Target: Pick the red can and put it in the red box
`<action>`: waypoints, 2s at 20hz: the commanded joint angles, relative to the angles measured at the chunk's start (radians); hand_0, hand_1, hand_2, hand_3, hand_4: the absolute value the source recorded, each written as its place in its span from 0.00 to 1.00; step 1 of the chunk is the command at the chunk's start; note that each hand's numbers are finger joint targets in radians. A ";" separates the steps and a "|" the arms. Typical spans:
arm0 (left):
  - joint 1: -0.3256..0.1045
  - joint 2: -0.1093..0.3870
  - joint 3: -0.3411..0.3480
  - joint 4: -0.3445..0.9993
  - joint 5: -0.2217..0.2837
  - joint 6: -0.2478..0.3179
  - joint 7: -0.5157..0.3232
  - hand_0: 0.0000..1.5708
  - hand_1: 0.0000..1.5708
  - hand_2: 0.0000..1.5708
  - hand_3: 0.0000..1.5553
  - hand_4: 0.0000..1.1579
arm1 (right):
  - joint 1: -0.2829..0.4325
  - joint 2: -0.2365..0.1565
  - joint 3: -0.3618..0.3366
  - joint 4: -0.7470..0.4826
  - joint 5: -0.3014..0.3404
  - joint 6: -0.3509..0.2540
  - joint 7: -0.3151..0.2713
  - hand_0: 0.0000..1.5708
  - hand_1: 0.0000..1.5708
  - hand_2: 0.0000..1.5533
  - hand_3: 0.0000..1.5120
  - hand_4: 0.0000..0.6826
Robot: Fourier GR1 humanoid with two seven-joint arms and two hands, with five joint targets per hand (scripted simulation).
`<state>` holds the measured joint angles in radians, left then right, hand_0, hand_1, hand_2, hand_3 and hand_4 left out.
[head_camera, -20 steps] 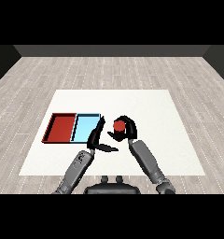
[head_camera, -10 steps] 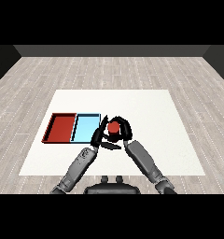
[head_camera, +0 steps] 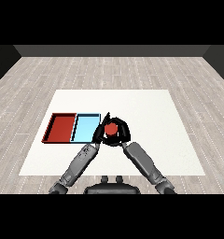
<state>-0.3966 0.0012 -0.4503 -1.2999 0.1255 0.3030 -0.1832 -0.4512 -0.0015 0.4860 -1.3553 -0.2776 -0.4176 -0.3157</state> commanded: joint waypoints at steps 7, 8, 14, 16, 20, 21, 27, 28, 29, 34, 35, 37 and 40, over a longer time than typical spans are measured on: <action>-0.029 -0.001 -0.087 0.080 0.040 0.131 -0.033 0.00 0.00 0.00 0.00 0.20 | -0.015 0.001 0.123 0.004 -0.067 -0.092 -0.083 0.94 0.94 0.94 0.93 0.75; -0.030 0.000 -0.062 0.001 -0.042 0.143 0.057 0.00 0.00 0.00 0.00 0.37 | -0.105 0.001 0.111 0.052 -0.096 -0.133 -0.050 0.95 0.95 0.94 0.93 0.74; -0.046 0.001 -0.107 0.073 0.078 0.183 0.011 1.00 1.00 0.97 0.91 0.78 | -0.062 0.000 0.111 0.028 -0.103 -0.093 -0.057 0.95 0.95 0.93 0.92 0.76; -0.013 0.001 -0.108 -0.038 -0.005 0.179 0.120 1.00 1.00 0.98 0.94 0.84 | -0.022 0.000 0.111 0.018 -0.086 -0.074 -0.093 0.94 0.94 0.93 0.92 0.78; -0.111 0.001 -0.129 0.041 -0.024 0.278 0.120 1.00 1.00 0.94 0.86 0.77 | -0.073 0.000 0.100 0.027 -0.109 -0.064 -0.086 0.94 0.94 0.92 0.92 0.82; -0.088 0.001 -0.056 0.080 0.018 0.197 0.024 1.00 1.00 0.92 0.84 0.76 | -0.087 0.000 0.096 0.080 -0.127 -0.060 -0.096 0.94 0.94 0.93 0.92 0.82; -0.061 0.000 -0.105 0.039 0.016 0.279 0.032 1.00 1.00 0.96 0.90 0.75 | -0.039 0.000 0.038 -0.001 -0.043 -0.018 -0.037 0.97 0.97 0.94 0.93 0.80; -0.102 0.000 -0.155 0.069 0.065 0.322 0.009 1.00 1.00 0.97 0.92 0.76 | -0.042 0.000 0.093 -0.007 -0.066 -0.085 -0.045 0.96 0.96 0.94 0.92 0.80; 0.026 0.001 -0.113 -0.059 -0.052 0.253 0.061 1.00 1.00 0.97 0.92 0.75 | -0.062 0.000 0.050 0.101 -0.113 -0.023 -0.149 0.97 0.97 0.94 0.92 0.80; -0.074 0.001 -0.085 0.003 0.057 0.266 0.039 1.00 1.00 0.98 0.94 0.89 | -0.068 0.001 0.096 0.027 -0.163 -0.020 -0.095 0.89 0.89 0.91 0.91 0.69; -0.075 0.001 -0.129 0.000 0.061 0.317 0.048 1.00 1.00 0.99 0.96 0.97 | -0.074 0.000 0.066 0.061 -0.173 0.020 -0.121 0.80 0.80 0.81 0.79 0.00; -0.052 0.001 -0.108 0.010 0.049 0.274 0.007 1.00 1.00 1.00 0.96 0.98 | -0.024 -0.001 0.050 -0.036 -0.067 0.030 -0.056 0.00 0.00 0.00 0.00 0.00; -0.053 0.000 -0.109 0.012 0.052 0.275 0.005 1.00 1.00 1.00 0.96 0.98 | -0.016 0.000 0.041 -0.048 -0.056 0.040 -0.045 0.00 0.00 0.00 0.00 0.00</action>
<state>-0.4254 0.0278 -0.5501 -1.3110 0.1655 0.5778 -0.1785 -0.4815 -0.0186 0.5276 -1.3766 -0.3514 -0.4049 -0.3747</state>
